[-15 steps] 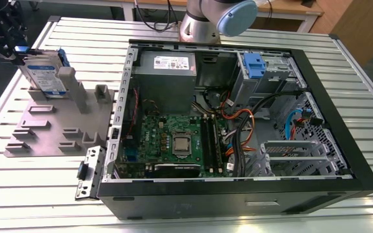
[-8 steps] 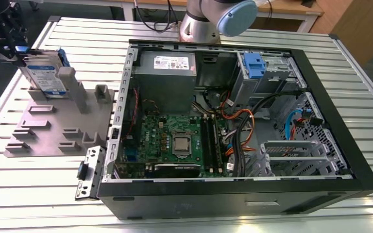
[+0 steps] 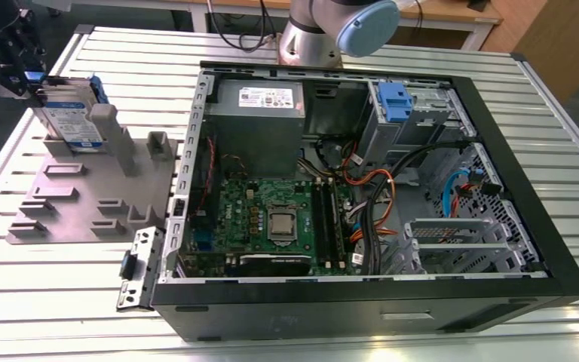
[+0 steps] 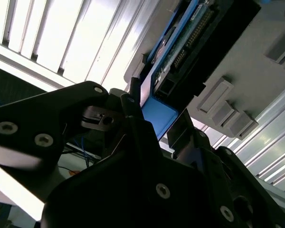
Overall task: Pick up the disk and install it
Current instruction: 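Pick up the disk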
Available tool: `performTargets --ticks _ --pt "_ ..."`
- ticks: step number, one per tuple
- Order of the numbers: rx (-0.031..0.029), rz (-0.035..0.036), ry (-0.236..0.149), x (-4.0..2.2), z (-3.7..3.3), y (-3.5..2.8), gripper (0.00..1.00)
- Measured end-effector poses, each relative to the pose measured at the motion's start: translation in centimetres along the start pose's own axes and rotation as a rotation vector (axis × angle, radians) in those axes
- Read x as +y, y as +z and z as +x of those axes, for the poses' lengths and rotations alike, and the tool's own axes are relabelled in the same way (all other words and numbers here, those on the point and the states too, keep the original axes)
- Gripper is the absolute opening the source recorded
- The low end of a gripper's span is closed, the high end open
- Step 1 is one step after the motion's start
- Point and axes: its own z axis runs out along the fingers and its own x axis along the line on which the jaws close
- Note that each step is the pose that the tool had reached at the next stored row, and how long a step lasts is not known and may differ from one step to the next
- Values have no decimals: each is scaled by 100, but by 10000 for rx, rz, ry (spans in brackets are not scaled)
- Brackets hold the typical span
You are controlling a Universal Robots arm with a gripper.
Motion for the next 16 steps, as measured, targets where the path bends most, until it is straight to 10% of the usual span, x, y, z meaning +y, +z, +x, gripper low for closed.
performTargets --ticks 16 --pt "87 5 0 -1 -10 39 48"
